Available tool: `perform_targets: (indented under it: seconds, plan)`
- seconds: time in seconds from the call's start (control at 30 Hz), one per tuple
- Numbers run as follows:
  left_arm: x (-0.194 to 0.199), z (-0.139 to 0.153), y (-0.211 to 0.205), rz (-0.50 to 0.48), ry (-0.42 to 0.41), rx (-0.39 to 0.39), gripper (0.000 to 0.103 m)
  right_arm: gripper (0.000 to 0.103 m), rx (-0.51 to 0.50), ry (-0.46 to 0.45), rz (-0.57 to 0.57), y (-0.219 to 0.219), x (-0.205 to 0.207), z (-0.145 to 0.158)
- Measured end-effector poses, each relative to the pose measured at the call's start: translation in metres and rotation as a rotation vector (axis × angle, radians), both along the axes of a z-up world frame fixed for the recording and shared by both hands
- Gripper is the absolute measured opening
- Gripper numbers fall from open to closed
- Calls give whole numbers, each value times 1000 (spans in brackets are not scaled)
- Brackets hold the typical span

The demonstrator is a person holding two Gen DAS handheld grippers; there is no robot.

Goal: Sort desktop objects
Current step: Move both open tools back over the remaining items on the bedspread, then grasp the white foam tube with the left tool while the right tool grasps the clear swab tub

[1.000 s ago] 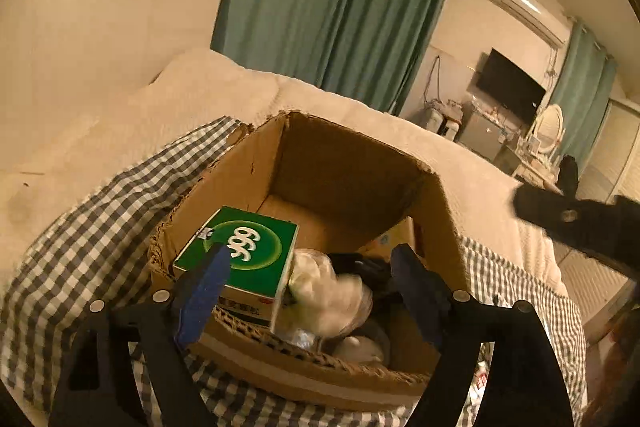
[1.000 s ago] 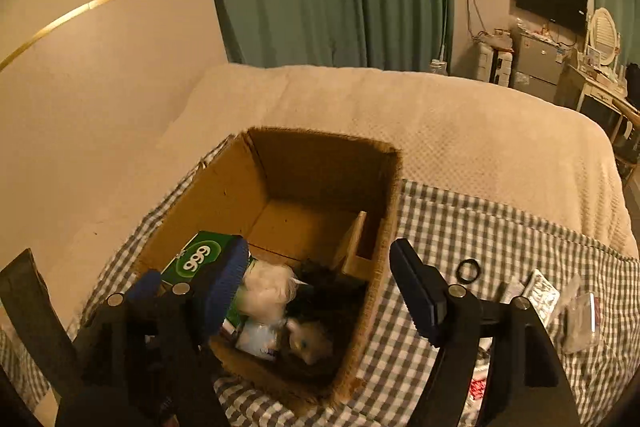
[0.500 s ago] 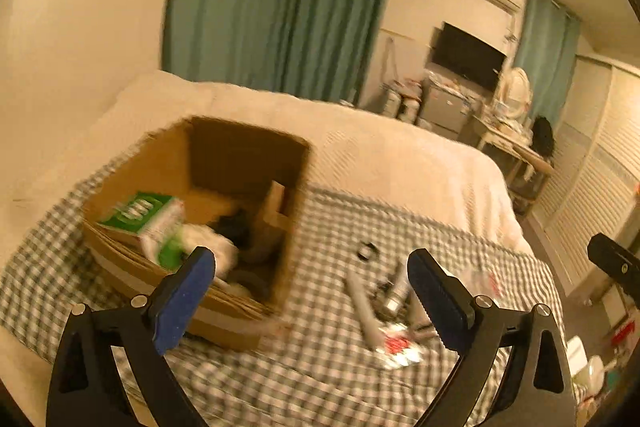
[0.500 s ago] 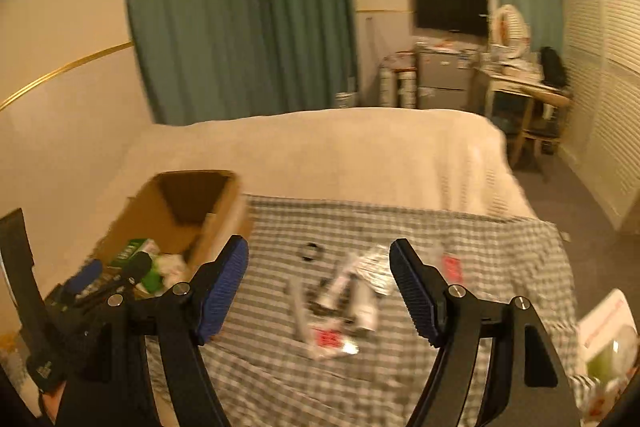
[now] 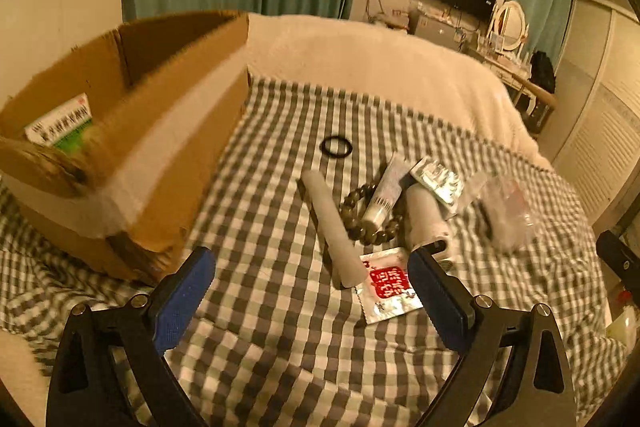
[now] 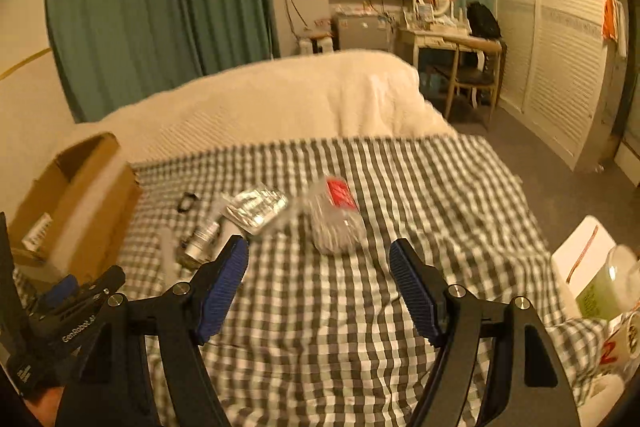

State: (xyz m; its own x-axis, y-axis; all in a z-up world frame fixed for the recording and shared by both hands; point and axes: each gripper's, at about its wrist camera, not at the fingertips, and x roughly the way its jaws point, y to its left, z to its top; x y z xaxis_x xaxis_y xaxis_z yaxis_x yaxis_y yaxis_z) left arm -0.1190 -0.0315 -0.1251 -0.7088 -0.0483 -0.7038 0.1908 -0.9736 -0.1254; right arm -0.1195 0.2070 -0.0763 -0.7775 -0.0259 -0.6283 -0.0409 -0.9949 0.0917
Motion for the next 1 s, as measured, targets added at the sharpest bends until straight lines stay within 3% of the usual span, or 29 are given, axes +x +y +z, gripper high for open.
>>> perform_targets:
  seconds: [0.17, 0.43, 0.5, 0.53, 0.6, 0.67, 0.8, 0.87, 0.93, 0.97, 1.0]
  plan:
    - [-26, -26, 1, 22, -38, 27, 99, 73, 3, -25, -3, 3, -28, -35]
    - [-58, -61, 9, 47, -91, 2, 99, 73, 45, -22, 7, 10, -81, -74]
    - [-62, -64, 10, 45, -90, -20, 99, 76, 76, -2, 18, 8, -92, -82]
    - [-62, -65, 11, 45, -87, -25, 98, 83, 94, 11, 25, 6, -94, -82]
    - [-62, -64, 10, 45, -70, -26, 88, 84, 136, 30, 31, 3, -101, -88]
    - [-61, -62, 9, 66, -63, -42, 56, 84, 161, 36, 31, 0, -108, -98]
    - [-58, -62, 8, 54, -55, -25, 42, 85, 126, 27, 18, 3, -120, -113]
    - [-59, -61, 10, 29, -50, -20, 17, 84, 85, 4, 33, 6, -126, -120]
    - [-57, -60, 16, 17, -38, -40, 17, 84, 78, -19, 32, 7, -130, -130]
    - [-56, -59, 17, 13, -34, -42, 15, 71, 64, -28, 36, 8, -132, -133]
    - [-55, -59, 16, 13, -35, -41, 15, 65, 58, -33, 36, 9, -132, -135]
